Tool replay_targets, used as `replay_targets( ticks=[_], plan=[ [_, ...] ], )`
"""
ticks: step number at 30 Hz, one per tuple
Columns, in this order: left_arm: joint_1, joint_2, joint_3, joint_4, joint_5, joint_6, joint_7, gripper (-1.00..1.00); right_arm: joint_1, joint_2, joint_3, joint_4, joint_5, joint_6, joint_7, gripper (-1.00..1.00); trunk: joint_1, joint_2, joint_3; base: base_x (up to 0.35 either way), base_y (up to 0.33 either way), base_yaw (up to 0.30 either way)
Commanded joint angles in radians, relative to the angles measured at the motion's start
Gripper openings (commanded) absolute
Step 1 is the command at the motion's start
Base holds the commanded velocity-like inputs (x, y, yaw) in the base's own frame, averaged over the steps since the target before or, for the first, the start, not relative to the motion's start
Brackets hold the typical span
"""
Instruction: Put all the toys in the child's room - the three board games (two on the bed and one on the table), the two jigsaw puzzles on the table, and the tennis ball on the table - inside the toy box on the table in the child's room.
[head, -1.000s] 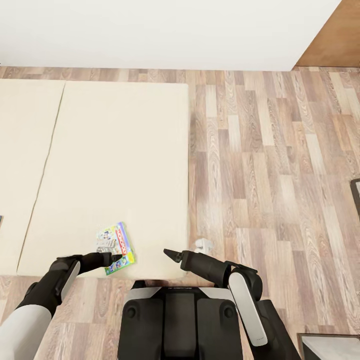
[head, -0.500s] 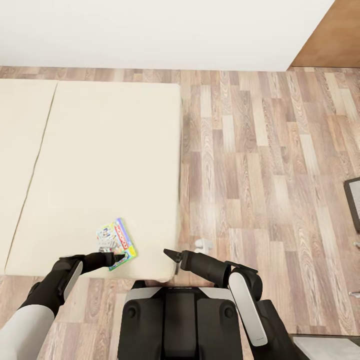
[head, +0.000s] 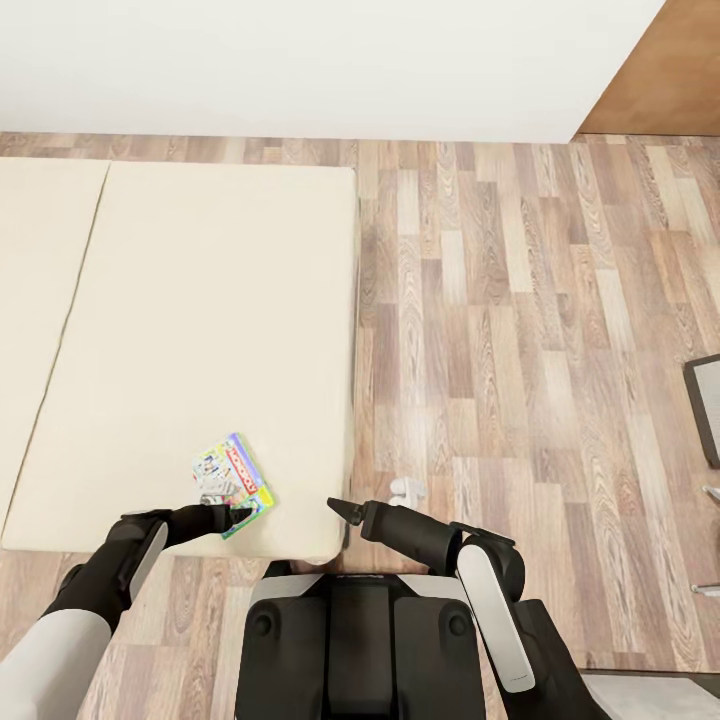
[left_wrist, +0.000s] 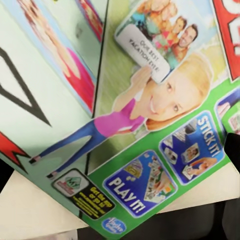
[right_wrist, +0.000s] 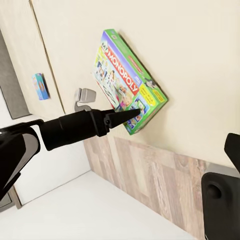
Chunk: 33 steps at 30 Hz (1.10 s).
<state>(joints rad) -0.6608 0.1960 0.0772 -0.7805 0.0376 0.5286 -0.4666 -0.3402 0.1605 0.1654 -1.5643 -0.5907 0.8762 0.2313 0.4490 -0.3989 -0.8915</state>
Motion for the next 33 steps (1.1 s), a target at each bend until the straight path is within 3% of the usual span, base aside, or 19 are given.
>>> replay_targets(
  ticks=[1,8,15,18,33],
  plan=[
    [0.000,-0.002,0.001,0.001,0.027,0.014,-0.008,1.00,0.000,0.001,-0.001,-0.001,0.006,0.004,0.006,1.00,0.001,-0.001,-0.001,0.000,-0.004,0.000],
    [0.001,0.005,0.005,-0.004,0.031,0.017,-0.024,1.00,0.000,0.001,-0.001,-0.001,0.006,0.004,0.006,1.00,0.001,-0.001,-0.001,0.000,-0.001,0.000],
    [0.001,0.023,0.010,-0.006,0.031,0.029,-0.136,1.00,0.000,0.001,-0.001,-0.001,0.006,0.004,0.004,1.00,0.001,-0.001,-0.001,0.000,0.000,0.000],
    [0.001,0.049,0.012,-0.006,0.031,0.049,-0.195,1.00,0.000,0.001,-0.001,-0.001,0.006,0.004,0.003,1.00,0.001,-0.001,-0.001,0.000,0.000,0.000],
    [0.001,0.073,0.014,-0.008,0.030,0.063,-0.222,1.00,0.000,0.001,-0.001,-0.001,0.006,0.004,0.003,1.00,0.001,-0.001,0.020,0.000,0.000,0.000]
  ],
)
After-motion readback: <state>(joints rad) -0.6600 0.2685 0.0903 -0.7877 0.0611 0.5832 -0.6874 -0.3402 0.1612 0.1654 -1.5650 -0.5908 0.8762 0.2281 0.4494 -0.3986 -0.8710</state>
